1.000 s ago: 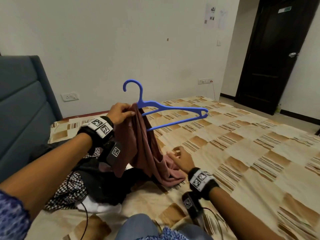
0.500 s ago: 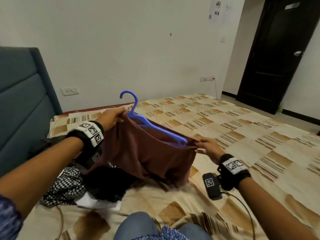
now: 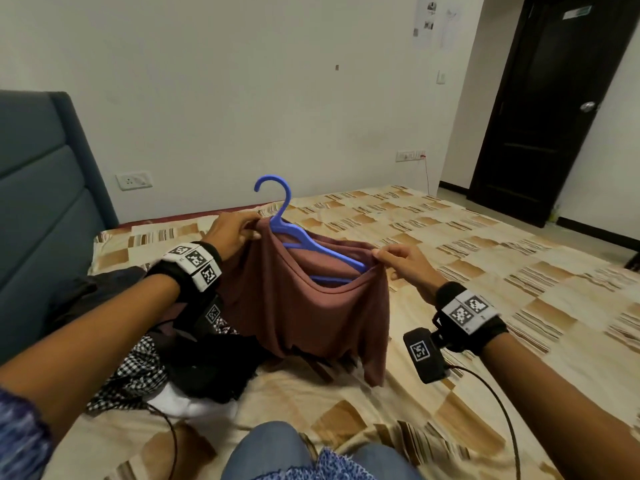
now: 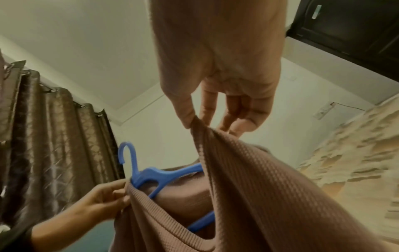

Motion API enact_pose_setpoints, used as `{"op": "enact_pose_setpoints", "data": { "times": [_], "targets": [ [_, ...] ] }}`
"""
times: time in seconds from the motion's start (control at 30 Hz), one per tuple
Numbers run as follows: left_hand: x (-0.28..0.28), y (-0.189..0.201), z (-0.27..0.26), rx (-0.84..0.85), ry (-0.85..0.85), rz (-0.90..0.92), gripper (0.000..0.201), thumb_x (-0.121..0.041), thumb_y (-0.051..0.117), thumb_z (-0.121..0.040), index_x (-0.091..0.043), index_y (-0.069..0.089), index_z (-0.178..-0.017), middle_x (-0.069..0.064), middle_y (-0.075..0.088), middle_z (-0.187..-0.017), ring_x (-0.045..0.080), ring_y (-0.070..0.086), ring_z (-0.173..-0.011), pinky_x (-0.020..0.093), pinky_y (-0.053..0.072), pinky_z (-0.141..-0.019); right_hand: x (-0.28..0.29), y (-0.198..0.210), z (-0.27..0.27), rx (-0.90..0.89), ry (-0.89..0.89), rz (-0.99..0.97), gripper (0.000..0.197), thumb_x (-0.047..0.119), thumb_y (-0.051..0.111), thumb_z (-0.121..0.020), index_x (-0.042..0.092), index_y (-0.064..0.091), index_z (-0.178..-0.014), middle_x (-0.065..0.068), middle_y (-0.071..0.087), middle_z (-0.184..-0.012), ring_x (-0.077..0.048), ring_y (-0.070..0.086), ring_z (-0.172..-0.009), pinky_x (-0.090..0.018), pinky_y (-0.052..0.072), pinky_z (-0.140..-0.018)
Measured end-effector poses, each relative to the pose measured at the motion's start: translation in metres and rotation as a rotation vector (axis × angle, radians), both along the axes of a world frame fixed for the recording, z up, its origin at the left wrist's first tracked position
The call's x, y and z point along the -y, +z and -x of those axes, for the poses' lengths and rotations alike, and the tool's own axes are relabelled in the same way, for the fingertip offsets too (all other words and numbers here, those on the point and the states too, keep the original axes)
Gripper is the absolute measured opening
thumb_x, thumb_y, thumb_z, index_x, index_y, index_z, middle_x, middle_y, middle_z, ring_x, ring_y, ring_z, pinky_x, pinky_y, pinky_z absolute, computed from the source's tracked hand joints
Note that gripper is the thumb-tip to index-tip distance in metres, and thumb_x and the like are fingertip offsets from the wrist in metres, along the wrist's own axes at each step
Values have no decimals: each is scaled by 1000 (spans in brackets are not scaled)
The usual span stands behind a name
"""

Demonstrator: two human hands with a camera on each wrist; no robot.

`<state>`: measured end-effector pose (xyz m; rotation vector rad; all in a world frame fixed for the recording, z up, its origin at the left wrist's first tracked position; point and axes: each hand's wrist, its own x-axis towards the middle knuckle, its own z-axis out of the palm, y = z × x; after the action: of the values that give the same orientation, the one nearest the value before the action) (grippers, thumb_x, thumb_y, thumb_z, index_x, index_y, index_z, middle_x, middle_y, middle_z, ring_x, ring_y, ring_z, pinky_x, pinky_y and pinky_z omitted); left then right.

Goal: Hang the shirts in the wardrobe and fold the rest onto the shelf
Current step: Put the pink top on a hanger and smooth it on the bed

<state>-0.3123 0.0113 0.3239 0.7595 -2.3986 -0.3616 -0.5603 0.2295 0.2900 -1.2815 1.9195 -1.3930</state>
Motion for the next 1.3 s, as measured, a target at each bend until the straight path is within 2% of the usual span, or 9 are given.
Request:
{"op": "enact_pose_setpoints", "data": {
  "times": [0.1, 0.2, 0.33, 0.47, 0.57, 0.73, 0.93, 1.13, 1.3],
  "targets": [
    [-13, 10, 12, -11, -62, 6, 23, 1, 64, -80, -4, 66, -102, 11, 69, -94, 26, 61, -93, 32, 43, -80, 9, 15, -6, -167, 35, -18, 23, 25, 54, -94, 6, 68, -92, -12, 66, -94, -18, 59, -89, -22, 43, -69],
    [-32, 17, 24, -52, -137, 4, 29, 4, 64, -79, -7, 67, -106, -2, 62, -89, 14, 55, -89, 19, 34, -75, 17, 31, -10, -277, 24, -2, 23, 27, 56, -94, 9, 62, -108, -7, 63, -107, -19, 58, -97, -28, 47, -80],
    [-50, 16, 43, -2, -162, 67, 20, 3, 68, -76, 3, 68, -96, 17, 66, -86, 24, 57, -83, 29, 37, -72, 23, 72, -29, -194, 152, 137, 49, 27, 52, -96, 13, 36, -140, -1, 55, -119, -14, 59, -103, -16, 52, -66],
    [-61, 12, 53, -7, -224, 61, 18, 7, 67, -74, 4, 68, -91, 14, 63, -76, 16, 51, -75, 22, 26, -63, 33, 99, -49, -188, 299, 166, 29, 15, 40, -101, 3, 48, -126, -15, 63, -95, -22, 64, -85, -30, 57, -66],
    [-61, 11, 45, 13, -197, 109, 15, 1, 62, -81, -3, 70, -93, 7, 67, -84, 18, 55, -81, 22, 28, -65, 33, 98, -45, -222, 275, 189, 24, 9, 37, -101, -1, 55, -113, -11, 58, -73, -25, 63, -71, -37, 59, -67],
    [-37, 19, 13, 178, 116, 212, 23, -22, 54, -92, -26, 70, -109, 5, 67, -115, 29, 58, -109, 32, 42, -82, 21, 81, -18, -223, 144, 190, 29, 7, 34, -102, -10, 57, -106, -6, 47, -65, -21, 57, -64, -25, 56, -58],
    [2, 4, -30, 99, 245, 101, 18, -15, 60, -88, -19, 73, -100, 13, 69, -105, 34, 61, -101, 39, 48, -82, 3, 64, 14, -234, 20, 196, 30, 6, 33, -102, -9, 58, -107, -4, 44, -64, -16, 54, -63, -20, 52, -54],
    [-5, -8, -19, 133, -24, -110, 27, -7, 65, -85, -3, 65, -112, 8, 65, -105, 20, 60, -98, 20, 36, -76, 16, 78, -1, -387, 21, 275, 26, 4, 37, -100, -3, 61, -93, -1, 45, -59, -16, 54, -57, -25, 50, -52],
    [-8, -10, 0, 157, -8, -84, 19, -16, 66, -85, -4, 73, -99, 19, 70, -93, 28, 62, -89, 29, 38, -70, 18, 91, -10, -492, -1, 307, 25, 3, 40, -98, 10, 58, -82, -1, 49, -57, -1, 52, -46, -16, 45, -47]
  ]
}}
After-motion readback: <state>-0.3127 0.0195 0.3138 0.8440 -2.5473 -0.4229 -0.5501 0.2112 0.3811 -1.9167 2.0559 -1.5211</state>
